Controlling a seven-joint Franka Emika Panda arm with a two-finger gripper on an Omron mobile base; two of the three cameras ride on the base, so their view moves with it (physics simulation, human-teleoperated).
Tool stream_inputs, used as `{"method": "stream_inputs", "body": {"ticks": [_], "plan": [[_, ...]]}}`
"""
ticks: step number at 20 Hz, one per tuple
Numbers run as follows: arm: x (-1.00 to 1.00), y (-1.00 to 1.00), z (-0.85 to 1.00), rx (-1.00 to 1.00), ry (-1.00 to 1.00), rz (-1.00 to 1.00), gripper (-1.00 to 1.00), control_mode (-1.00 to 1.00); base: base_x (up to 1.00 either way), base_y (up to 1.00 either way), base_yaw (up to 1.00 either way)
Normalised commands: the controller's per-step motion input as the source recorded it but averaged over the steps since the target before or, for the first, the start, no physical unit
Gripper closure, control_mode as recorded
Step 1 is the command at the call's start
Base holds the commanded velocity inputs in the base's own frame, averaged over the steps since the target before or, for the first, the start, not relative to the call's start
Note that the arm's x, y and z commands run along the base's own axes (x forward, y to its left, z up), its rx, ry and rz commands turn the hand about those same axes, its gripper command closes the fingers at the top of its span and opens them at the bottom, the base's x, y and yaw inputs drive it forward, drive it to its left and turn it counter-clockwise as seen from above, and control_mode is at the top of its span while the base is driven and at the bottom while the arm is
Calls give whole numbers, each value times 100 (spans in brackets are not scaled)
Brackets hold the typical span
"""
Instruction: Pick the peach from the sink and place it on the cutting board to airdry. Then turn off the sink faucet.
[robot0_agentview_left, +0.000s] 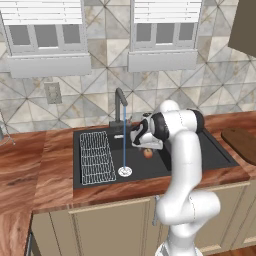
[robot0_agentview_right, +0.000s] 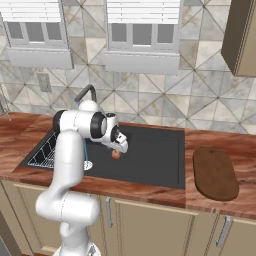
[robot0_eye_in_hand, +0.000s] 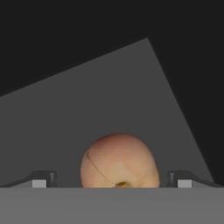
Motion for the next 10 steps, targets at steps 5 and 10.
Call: {"method": "stream_inputs", "body": {"ticks": [5, 10], "plan": [[0, 0, -4, 0, 0, 0, -100, -100, 0, 0, 0], [0, 0, -5, 0, 0, 0, -100, -100, 0, 0, 0]]}}
